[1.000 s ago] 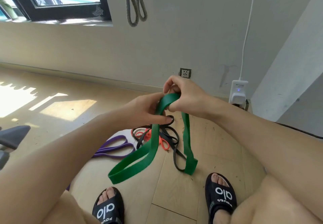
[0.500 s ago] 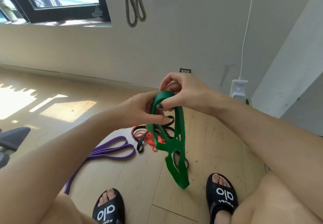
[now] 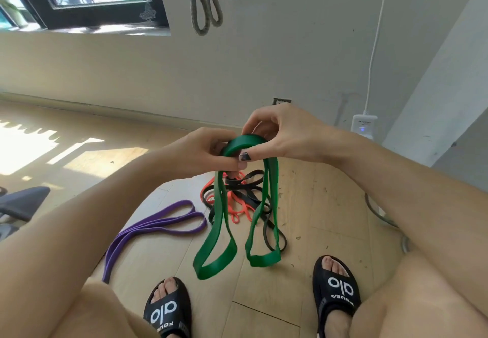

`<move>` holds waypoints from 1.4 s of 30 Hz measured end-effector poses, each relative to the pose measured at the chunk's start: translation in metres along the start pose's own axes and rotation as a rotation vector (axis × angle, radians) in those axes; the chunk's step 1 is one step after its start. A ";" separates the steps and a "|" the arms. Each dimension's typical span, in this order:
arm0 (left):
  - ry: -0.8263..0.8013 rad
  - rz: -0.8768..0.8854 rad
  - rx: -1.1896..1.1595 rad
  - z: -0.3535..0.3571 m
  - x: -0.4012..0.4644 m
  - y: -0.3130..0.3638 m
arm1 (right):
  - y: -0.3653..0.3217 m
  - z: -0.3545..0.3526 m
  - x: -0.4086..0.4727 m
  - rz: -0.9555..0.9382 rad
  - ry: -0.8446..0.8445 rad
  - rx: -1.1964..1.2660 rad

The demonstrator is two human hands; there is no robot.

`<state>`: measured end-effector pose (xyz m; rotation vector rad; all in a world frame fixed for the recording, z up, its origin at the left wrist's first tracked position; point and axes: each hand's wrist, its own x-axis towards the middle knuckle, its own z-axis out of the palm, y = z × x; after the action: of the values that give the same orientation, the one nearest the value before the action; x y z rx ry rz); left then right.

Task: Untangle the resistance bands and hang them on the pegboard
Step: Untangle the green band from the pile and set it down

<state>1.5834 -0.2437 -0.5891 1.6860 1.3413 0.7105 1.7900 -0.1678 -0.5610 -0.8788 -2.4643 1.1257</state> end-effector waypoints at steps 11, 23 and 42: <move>0.032 -0.036 -0.019 0.016 0.005 -0.009 | -0.005 0.017 0.004 0.000 0.037 0.401; 0.154 0.080 -0.103 0.033 0.019 -0.007 | -0.003 0.016 0.008 0.011 0.124 0.696; 0.154 0.012 -0.159 0.040 0.026 -0.016 | -0.014 0.013 0.011 0.067 0.342 1.028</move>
<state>1.6160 -0.2280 -0.6241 1.5394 1.3425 0.9449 1.7696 -0.1755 -0.5589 -0.7103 -1.2850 1.7913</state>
